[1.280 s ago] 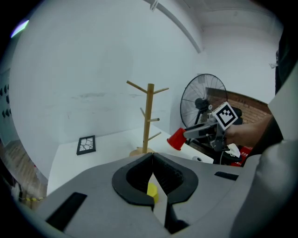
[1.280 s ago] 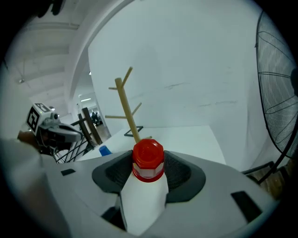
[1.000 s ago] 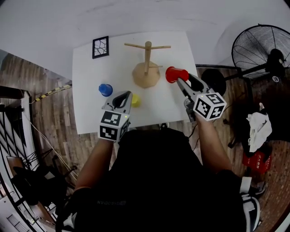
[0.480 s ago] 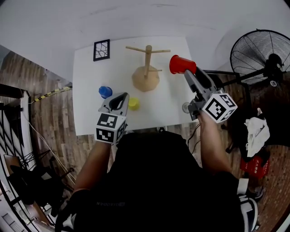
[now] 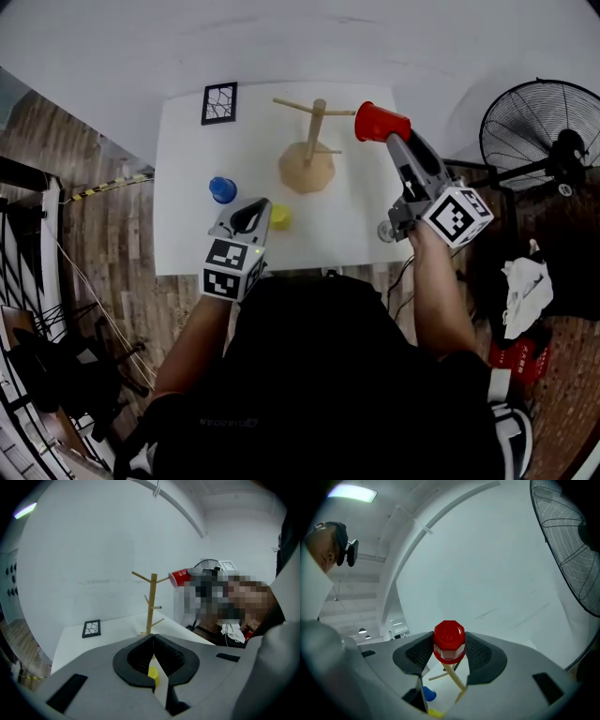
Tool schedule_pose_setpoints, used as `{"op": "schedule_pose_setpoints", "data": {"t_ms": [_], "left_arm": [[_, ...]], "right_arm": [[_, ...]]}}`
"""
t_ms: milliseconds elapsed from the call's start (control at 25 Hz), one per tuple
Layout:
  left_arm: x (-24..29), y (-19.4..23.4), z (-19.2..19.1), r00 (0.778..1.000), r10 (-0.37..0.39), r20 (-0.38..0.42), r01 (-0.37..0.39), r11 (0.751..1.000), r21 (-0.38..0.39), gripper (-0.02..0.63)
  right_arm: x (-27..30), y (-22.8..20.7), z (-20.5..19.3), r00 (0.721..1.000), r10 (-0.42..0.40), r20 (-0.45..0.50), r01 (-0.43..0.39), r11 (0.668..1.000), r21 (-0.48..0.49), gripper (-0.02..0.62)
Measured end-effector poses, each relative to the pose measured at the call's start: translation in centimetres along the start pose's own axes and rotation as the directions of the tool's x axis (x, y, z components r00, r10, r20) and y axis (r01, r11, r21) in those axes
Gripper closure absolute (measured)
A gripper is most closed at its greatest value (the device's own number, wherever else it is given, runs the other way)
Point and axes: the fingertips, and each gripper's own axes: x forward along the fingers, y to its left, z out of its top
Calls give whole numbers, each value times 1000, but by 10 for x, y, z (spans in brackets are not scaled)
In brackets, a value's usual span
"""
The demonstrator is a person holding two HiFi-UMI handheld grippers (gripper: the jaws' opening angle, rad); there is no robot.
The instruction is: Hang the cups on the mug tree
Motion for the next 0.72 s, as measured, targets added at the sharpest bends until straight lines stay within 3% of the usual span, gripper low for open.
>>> {"op": "schedule_pose_setpoints", "data": {"t_ms": [360,720], "left_arm": [[-15,19,-10,999,54,-1,-54,998,-36,589],[-23,25,-18,998,58,-8,-58,997,-41,589]], "right_arm": [[33,10,-13,998,29,-57,-31,999,-39,388],[47,17,-28,995,59,-81,-60,998,-17,388]]}}
